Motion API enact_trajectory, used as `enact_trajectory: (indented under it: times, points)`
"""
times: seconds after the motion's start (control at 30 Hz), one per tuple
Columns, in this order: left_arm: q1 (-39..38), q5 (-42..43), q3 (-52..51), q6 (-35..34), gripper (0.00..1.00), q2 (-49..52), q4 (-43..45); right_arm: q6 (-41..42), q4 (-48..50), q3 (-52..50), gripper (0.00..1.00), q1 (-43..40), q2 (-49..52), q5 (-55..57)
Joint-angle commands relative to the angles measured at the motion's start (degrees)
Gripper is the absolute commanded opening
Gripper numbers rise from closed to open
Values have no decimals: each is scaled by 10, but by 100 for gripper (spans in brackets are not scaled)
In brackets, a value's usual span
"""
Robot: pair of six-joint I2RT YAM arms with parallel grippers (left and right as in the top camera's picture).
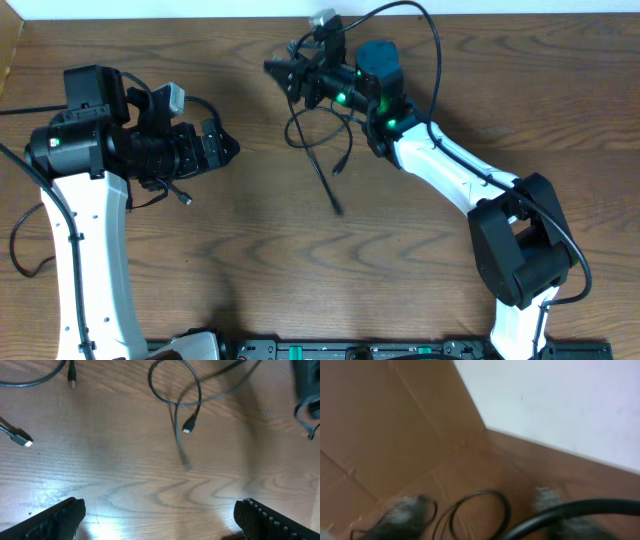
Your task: Untangle cables
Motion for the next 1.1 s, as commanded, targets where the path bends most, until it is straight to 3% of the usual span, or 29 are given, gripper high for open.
enact_trajectory:
  times: [0.0, 0.23, 0.57, 0.67, 0.8, 1.07]
  points:
    - [-1, 5, 6, 6, 100, -7, 0, -32, -14, 10, 99, 0, 3, -30]
    - [-1, 5, 6, 6, 100, -7, 0, -46, -75, 10, 99, -5, -3, -78]
    - [-1, 5, 6, 6, 100, -7, 0, -46, -504, 10, 99, -4, -51, 35]
    - [-1, 5, 6, 6, 100, -7, 0, -59, -587, 10, 99, -5, -76, 43]
    - [-1, 5, 6, 6, 100, -7, 0, -86, -656, 10, 99, -5, -129, 50]
    - [-1, 5, 6, 6, 100, -7, 0, -163, -751, 10, 99, -2, -293, 168]
